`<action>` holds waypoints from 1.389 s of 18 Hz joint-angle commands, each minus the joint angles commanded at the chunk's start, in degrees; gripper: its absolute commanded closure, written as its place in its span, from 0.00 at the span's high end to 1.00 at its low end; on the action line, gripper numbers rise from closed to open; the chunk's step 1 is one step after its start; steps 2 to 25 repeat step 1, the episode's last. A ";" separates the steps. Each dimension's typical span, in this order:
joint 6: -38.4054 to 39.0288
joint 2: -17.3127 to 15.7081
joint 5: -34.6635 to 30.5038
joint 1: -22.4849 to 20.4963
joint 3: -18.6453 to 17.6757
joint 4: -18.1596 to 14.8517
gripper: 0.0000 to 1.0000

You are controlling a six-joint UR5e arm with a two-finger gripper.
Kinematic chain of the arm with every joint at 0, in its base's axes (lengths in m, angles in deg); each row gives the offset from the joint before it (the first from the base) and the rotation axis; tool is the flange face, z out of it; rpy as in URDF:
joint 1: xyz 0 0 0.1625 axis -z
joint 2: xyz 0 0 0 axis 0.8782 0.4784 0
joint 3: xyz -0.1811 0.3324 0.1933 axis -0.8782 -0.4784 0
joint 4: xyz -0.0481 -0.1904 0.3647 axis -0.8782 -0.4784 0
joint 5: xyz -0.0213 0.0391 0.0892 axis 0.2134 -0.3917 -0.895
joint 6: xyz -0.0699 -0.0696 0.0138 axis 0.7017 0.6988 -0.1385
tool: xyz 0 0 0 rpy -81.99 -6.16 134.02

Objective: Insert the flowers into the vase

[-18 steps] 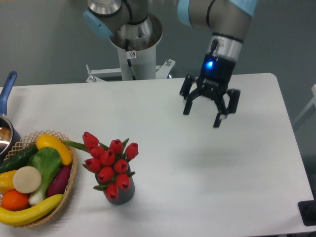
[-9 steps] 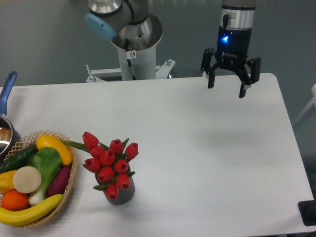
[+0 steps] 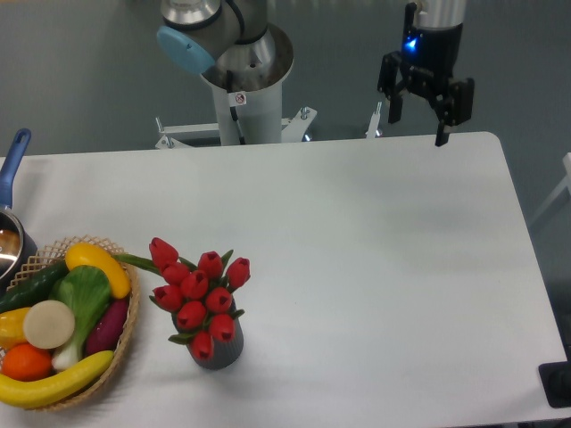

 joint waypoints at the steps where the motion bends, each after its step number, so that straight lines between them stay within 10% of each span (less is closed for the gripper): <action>1: 0.00 0.00 0.00 -0.09 0.09 -0.09 1.00; 25: 0.00 0.00 0.00 -0.09 0.09 -0.09 1.00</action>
